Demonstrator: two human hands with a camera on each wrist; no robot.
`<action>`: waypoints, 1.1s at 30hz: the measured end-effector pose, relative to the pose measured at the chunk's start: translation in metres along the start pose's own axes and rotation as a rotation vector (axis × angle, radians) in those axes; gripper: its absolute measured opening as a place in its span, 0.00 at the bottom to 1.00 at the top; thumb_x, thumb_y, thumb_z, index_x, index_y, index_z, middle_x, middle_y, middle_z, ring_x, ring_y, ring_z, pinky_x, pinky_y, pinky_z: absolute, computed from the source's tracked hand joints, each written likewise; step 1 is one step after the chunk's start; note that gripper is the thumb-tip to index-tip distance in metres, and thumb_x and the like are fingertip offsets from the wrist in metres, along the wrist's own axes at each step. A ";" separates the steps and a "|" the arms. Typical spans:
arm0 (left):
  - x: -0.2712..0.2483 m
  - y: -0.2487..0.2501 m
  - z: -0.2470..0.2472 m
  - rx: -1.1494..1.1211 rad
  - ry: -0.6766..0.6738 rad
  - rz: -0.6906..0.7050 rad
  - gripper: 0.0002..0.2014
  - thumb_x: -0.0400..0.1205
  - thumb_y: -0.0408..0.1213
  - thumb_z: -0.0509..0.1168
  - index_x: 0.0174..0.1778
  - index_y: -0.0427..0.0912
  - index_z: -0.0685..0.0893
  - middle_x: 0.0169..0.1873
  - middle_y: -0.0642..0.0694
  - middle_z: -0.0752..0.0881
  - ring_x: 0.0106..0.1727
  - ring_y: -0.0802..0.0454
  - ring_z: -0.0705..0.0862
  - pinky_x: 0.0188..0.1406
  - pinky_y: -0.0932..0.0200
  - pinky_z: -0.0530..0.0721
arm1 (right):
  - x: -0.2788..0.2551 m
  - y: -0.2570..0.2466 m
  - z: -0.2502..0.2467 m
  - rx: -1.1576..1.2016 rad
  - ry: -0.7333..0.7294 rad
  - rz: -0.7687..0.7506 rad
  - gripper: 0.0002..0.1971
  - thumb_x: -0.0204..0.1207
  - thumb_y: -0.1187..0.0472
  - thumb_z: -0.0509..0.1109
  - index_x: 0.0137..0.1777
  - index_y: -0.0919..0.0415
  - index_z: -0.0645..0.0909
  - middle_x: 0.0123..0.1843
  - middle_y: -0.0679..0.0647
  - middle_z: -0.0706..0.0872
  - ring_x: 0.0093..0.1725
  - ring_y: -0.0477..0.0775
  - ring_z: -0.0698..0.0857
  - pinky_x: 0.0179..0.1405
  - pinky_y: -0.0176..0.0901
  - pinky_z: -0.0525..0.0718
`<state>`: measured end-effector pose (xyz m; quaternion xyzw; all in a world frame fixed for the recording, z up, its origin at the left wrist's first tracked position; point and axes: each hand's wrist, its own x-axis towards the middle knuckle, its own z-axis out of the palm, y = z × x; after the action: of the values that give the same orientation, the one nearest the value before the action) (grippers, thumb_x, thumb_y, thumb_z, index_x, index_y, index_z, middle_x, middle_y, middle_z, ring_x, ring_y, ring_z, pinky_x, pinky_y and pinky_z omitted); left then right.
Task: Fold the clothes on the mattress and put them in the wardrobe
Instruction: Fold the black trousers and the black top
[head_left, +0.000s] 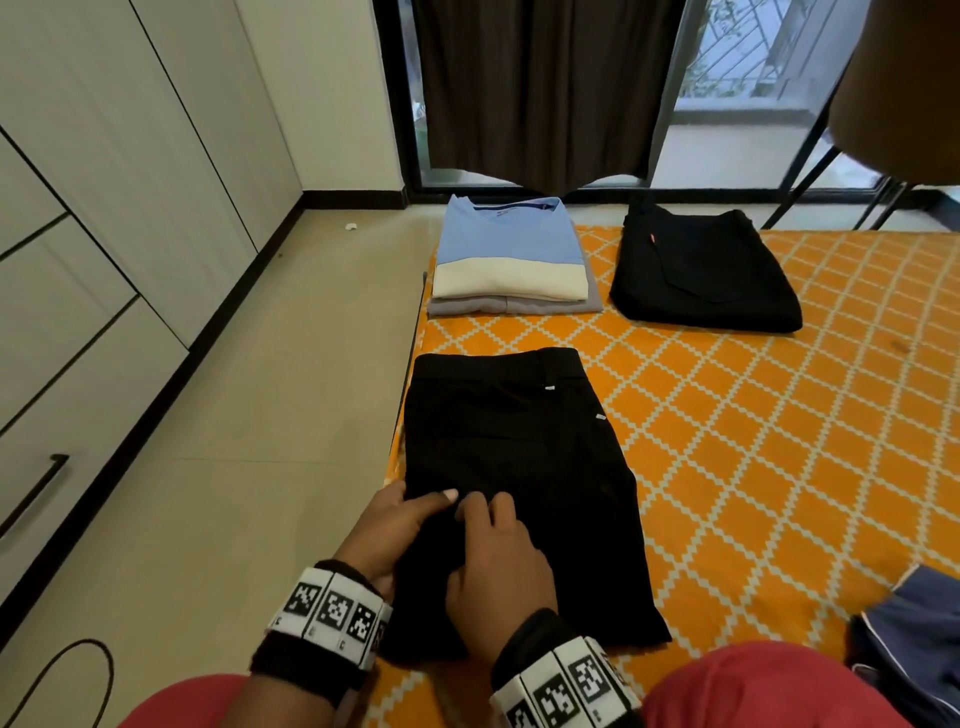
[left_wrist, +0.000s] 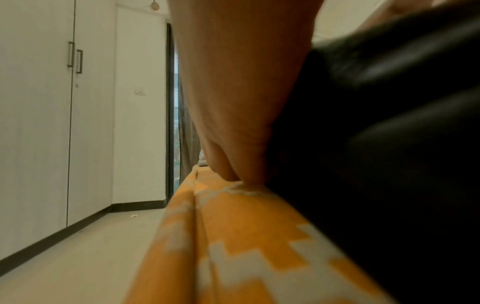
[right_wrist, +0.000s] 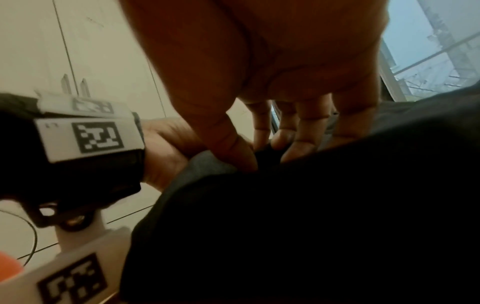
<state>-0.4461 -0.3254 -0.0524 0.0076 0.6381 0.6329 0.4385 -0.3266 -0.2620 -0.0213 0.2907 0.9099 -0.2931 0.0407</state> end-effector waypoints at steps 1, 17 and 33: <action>0.005 0.007 0.002 -0.012 0.011 0.013 0.14 0.81 0.30 0.68 0.63 0.36 0.82 0.52 0.34 0.90 0.52 0.37 0.90 0.45 0.50 0.89 | 0.001 0.001 -0.001 0.020 -0.009 0.000 0.25 0.75 0.60 0.65 0.71 0.49 0.62 0.65 0.51 0.65 0.61 0.56 0.76 0.55 0.52 0.82; 0.173 0.060 -0.015 0.403 0.029 0.200 0.27 0.71 0.52 0.74 0.63 0.42 0.85 0.57 0.42 0.89 0.59 0.42 0.87 0.68 0.36 0.80 | 0.032 0.018 0.024 -0.067 -0.156 -0.029 0.45 0.81 0.34 0.56 0.83 0.44 0.28 0.76 0.53 0.62 0.67 0.60 0.74 0.59 0.56 0.81; -0.052 0.005 0.000 1.228 0.326 0.164 0.21 0.82 0.59 0.63 0.53 0.43 0.80 0.47 0.45 0.84 0.51 0.44 0.84 0.44 0.55 0.79 | 0.042 0.030 0.015 0.158 -0.300 -0.036 0.66 0.62 0.43 0.82 0.82 0.38 0.29 0.74 0.58 0.64 0.71 0.65 0.74 0.67 0.60 0.79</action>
<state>-0.4167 -0.3533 -0.0199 0.2099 0.9403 0.1767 0.2015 -0.3469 -0.2295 -0.0592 0.2294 0.8728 -0.4047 0.1479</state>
